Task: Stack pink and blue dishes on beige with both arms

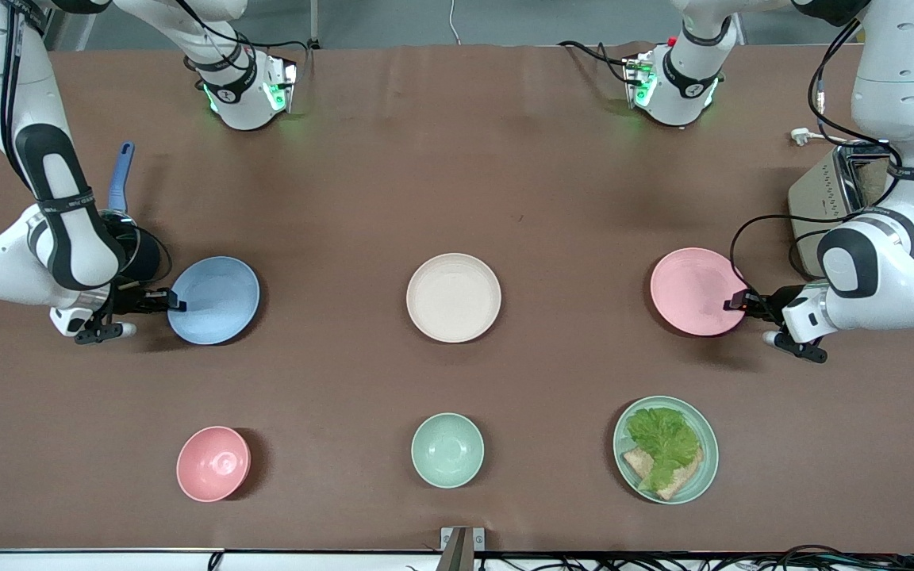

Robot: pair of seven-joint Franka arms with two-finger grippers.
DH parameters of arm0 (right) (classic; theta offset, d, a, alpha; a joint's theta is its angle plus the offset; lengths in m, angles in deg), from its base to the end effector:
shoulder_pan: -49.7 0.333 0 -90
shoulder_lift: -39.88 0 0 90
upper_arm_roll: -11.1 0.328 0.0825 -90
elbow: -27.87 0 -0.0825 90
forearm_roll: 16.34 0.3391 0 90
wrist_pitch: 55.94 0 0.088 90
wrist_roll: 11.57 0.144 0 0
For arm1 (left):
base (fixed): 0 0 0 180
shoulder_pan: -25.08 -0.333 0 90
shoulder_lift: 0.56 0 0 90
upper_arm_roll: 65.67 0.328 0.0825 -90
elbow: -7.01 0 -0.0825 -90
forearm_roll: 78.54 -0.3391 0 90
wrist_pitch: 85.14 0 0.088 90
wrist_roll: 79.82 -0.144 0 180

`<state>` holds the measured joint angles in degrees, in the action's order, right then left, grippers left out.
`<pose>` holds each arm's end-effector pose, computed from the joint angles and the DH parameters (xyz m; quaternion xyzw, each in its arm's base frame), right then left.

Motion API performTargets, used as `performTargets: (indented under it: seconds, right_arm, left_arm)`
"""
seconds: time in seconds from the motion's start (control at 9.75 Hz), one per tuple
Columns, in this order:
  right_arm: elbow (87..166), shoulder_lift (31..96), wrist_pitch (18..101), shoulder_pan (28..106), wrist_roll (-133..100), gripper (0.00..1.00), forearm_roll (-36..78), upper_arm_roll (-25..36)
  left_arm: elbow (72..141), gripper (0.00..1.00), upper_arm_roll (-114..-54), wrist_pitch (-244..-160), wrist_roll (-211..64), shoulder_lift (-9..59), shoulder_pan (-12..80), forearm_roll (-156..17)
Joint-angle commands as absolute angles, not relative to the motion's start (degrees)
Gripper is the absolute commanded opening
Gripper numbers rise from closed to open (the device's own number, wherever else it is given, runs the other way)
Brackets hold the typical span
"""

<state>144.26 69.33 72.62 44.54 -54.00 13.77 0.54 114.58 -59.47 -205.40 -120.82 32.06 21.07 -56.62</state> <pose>0.5275 -0.1189 0.1864 -0.9811 -0.0429 0.0532 0.1810 0.5614 0.0691 0.1954 0.9688 -0.1431 -0.0997 0.1761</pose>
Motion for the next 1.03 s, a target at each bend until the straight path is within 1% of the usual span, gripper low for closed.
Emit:
performTargets:
  seconds: [0.0,0.1,0.21,0.31,0.41,0.51,0.62,0.72,0.92]
  right_arm:
    - [139.7,68.2,64.4,45.4,-52.9,0.00,14.5,-2.0]
    - [134.6,67.8,57.3,46.8,-48.8,0.00,13.8,-3.5]
    - [127.5,67.1,48.3,48.0,-40.9,0.00,10.3,-4.1]
    - [121.4,67.0,41.3,48.8,-33.4,0.01,7.4,-3.7]
    - [117.6,67.0,37.4,50.0,-30.0,0.01,7.2,-3.6]
    - [115.8,66.8,35.7,51.2,-26.7,0.01,7.3,-3.5]
    - [115.7,65.4,35.6,53.3,-22.8,0.01,7.4,-3.4]
    - [115.7,64.5,35.9,55.5,-18.8,0.01,7.6,-2.6]
    - [116.3,63.4,38.5,55.8,-11.2,0.01,7.7,3.2]
  left_arm:
    - [115.4,0.00,-59.5,-205.8,-121.5,30.1,21.3,-55.5]
    - [115.2,0.00,-60.2,-203.2,-120.5,27.5,21.4,-55.5]
    - [115.1,0.00,-62.6,-200.9,-117.6,24.6,21.4,-55.5]
    - [115.2,0.00,-66.2,-200.0,-113.3,22.8,21.5,-55.5]
    - [115.2,0.00,-71.1,-200.1,-107.2,22.4,21.5,-55.5]
    - [115.2,0.00,-76.2,-200.7,-100.9,22.7,21.5,-55.6]
    - [115.3,0.00,-80.7,-202.7,-94.6,23.6,21.7,-55.9]
    - [115.2,0.01,-85.1,-206.7,-87.3,25.3,22.3,-56.6]
    - [114.8,0.01,-90.1,-208.4,-75.0,26.1,23.5,-63.6]
